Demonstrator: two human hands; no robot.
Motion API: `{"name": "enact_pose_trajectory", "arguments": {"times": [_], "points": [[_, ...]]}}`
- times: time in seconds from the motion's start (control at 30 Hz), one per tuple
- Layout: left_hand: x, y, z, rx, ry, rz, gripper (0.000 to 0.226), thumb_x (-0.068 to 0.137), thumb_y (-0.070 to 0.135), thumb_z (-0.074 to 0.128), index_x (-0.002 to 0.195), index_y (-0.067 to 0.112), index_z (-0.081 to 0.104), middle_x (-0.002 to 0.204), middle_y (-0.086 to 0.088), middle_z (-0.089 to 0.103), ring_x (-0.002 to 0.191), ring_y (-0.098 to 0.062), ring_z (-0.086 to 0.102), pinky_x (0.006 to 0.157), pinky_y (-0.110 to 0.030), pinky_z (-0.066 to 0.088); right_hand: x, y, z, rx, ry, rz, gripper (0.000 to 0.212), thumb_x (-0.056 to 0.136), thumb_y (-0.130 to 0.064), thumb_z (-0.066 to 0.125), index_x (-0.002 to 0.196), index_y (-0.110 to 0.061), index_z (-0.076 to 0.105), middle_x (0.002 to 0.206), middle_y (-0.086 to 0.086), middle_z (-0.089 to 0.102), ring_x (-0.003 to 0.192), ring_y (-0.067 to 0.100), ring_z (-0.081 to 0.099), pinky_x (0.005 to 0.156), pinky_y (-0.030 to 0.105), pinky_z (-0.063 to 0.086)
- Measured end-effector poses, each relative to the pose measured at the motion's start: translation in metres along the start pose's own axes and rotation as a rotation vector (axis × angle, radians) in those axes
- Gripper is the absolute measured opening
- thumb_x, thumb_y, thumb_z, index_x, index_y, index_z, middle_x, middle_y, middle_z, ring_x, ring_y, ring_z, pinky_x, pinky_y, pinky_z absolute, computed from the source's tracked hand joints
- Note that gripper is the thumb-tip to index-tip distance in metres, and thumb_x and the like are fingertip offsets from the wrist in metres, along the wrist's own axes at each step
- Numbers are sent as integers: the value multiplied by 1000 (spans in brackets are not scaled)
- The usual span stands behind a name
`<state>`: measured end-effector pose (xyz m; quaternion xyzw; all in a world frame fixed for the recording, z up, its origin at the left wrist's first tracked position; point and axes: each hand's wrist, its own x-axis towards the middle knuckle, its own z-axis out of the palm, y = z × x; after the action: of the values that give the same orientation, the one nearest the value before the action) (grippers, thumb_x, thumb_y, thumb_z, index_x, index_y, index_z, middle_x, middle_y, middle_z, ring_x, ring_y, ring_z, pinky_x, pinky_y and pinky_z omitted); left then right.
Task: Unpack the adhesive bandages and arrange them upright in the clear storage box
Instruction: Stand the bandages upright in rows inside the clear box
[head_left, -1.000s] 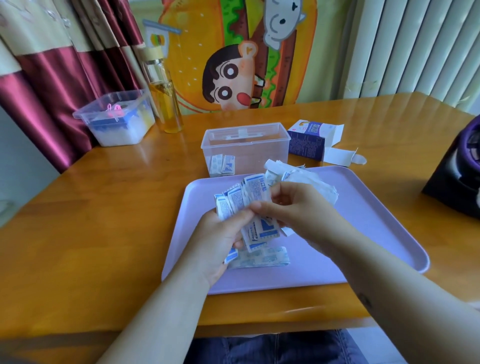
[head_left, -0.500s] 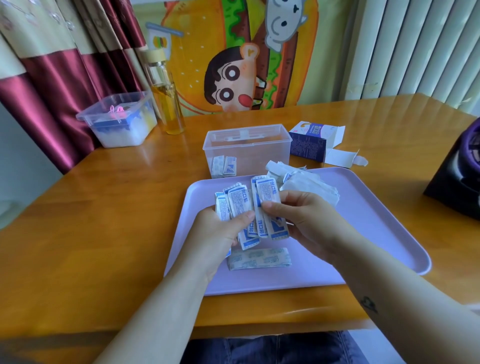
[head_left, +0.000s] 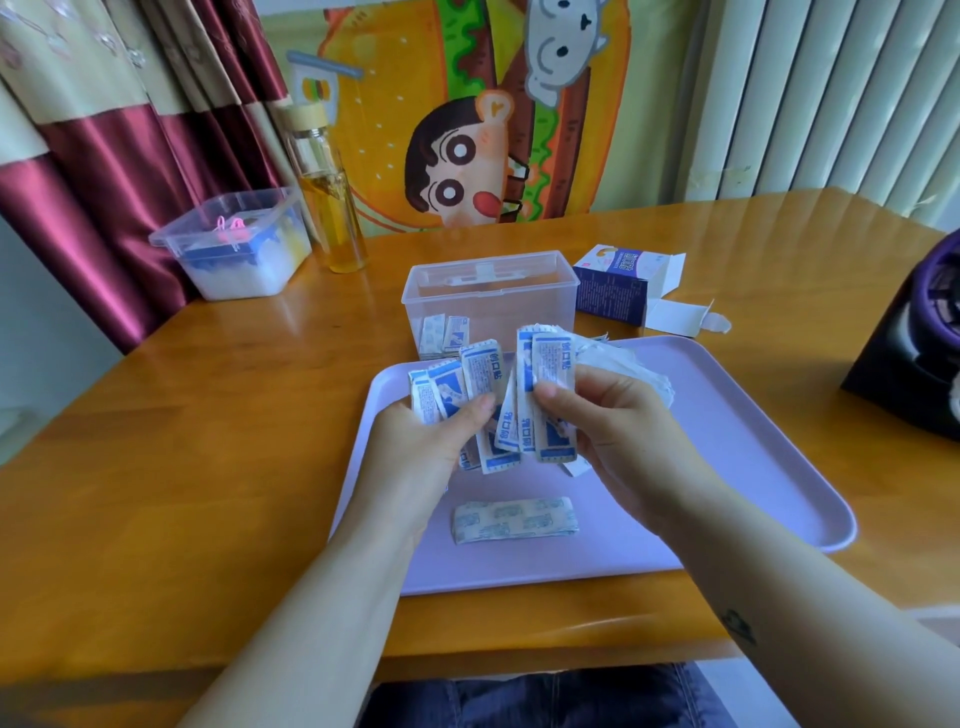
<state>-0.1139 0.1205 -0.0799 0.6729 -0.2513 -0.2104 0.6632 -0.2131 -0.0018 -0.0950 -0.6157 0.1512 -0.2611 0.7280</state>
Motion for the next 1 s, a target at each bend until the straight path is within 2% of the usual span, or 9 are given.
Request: {"name": "enact_pose_trajectory", "arguments": {"times": [0.2,0.37,0.43,0.5,0.57,0.67,0.77,0.83,1.0], "points": [[0,1,9,-49,-36,-35,6,90,23,59,87,23,64,42,12,52,37,-4,43,49,-20,33,3,-2,4,-168,-23,14,18,92,-8,57,79,-16,68,57,-11,64,50,-2,56,51,10,43],[0,-1,6,-43,-39,9,10,90,22,61,83,27,65,53,2,50,43,-10,34,51,-20,33,11,4,4,-217,65,37,10,89,-17,62,87,-14,72,89,12,72,83,31,68,72,40,53],[0,2,6,-7,-33,47,8,89,20,62,89,28,63,73,-8,66,58,-26,43,46,-12,37,11,5,5,-213,67,36,11,90,-16,61,95,-18,71,94,5,74,90,21,70,67,22,53],[0,4,6,-26,-29,66,9,89,19,61,93,28,63,90,11,61,82,-13,51,44,-20,41,9,4,6,-212,53,25,13,90,-16,60,98,-19,70,95,1,74,91,16,70,71,20,52],[0,6,7,-46,-33,26,7,91,21,58,93,24,63,75,4,67,62,-21,55,46,-33,36,8,3,6,-205,28,20,13,90,-17,61,99,-18,70,95,1,74,93,17,69,80,27,54],[5,5,5,-320,-43,-143,21,84,34,57,91,17,66,49,9,49,38,-5,40,37,-14,29,8,2,4,-182,-21,42,12,90,-17,61,96,-14,71,94,2,74,88,14,70,77,24,55],[4,6,6,-516,-225,-291,45,81,50,46,95,15,70,64,-1,65,48,-8,57,42,-15,45,10,3,6,-179,-60,78,14,89,-15,61,97,-8,70,90,4,75,77,8,69,65,18,51],[2,3,9,-546,-295,-340,46,83,46,46,106,13,68,94,-12,73,75,-21,71,62,-29,59,10,5,10,-195,-64,93,13,89,-13,62,96,-6,70,86,4,74,71,9,69,64,19,52],[5,-4,7,-509,-183,-357,32,91,18,53,120,5,61,107,-21,68,83,-32,70,62,-42,59,13,12,17,-311,-51,74,9,88,-14,63,90,-7,69,93,13,73,85,23,69,80,35,57]]}}
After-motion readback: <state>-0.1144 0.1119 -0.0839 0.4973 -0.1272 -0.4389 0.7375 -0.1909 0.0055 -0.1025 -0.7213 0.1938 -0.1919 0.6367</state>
